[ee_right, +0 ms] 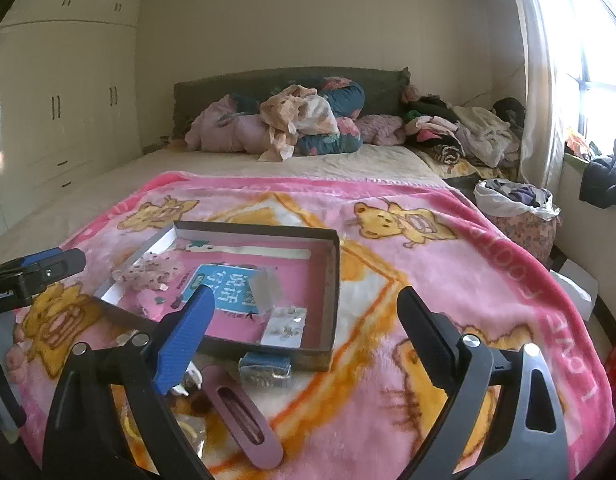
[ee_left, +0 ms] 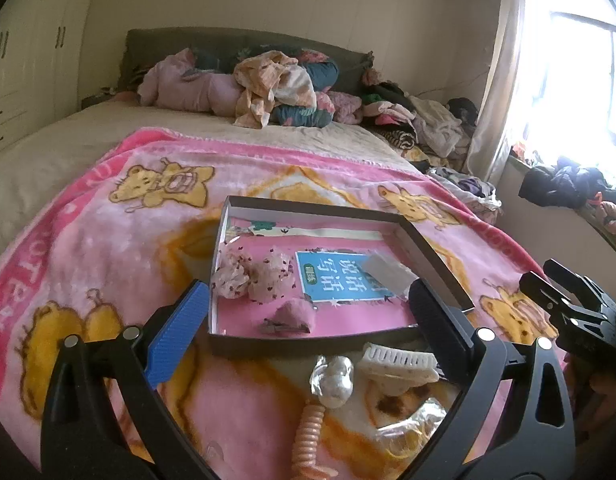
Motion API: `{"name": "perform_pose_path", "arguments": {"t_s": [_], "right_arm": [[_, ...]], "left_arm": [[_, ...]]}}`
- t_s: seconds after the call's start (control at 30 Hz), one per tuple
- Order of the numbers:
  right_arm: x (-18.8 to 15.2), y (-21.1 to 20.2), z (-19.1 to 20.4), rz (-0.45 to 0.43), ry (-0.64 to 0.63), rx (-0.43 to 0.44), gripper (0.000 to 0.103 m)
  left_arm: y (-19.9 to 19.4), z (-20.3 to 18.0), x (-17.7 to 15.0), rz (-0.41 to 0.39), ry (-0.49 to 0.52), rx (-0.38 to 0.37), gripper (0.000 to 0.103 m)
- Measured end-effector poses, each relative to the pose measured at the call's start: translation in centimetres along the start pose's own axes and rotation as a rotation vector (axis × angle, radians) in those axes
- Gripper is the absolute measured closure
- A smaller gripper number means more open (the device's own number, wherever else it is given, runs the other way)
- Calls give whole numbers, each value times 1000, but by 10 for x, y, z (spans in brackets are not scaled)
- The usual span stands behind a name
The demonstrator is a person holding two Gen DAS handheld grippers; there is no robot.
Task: Organize jewelry
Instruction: 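Move both tools back over the jewelry beside the box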
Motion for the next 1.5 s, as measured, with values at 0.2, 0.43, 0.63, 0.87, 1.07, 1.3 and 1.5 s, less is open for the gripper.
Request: {"name": "perform_pose_path", "arguments": {"t_s": [0.2, 0.43, 0.63, 0.87, 1.07, 1.3, 1.5], "right_arm": [[-5, -16, 8, -9, -22, 16, 13], [-13, -28, 13, -11, -49, 20, 13], [-25, -36, 15, -2, -61, 23, 13], [-39, -43, 14, 14, -60, 25, 13], [-49, -46, 16, 25, -51, 35, 13], [-57, -47, 20, 34, -53, 46, 13], [-67, -46, 18, 48, -43, 56, 13]], "left_arm": [[-7, -2, -3, -4, -1, -5, 12], [-19, -7, -15, 0, 14, -9, 12], [-22, -12, -25, 9, 35, -9, 12], [-25, -15, -31, 14, 48, -13, 12], [-26, -19, -39, 24, 60, -15, 12], [-25, -25, -49, 41, 78, -14, 12], [-19, -31, -58, 66, 99, -13, 12]]}}
Point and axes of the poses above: each gripper's, at about its wrist camera, not at the fingertips, and y roughly the way its jaws point, z to its left, x to its top, the point moved 10 cm from there along y, roughly the way its jaws point, and after that the axes turned 1 degree about z, right-handed, at the moved point
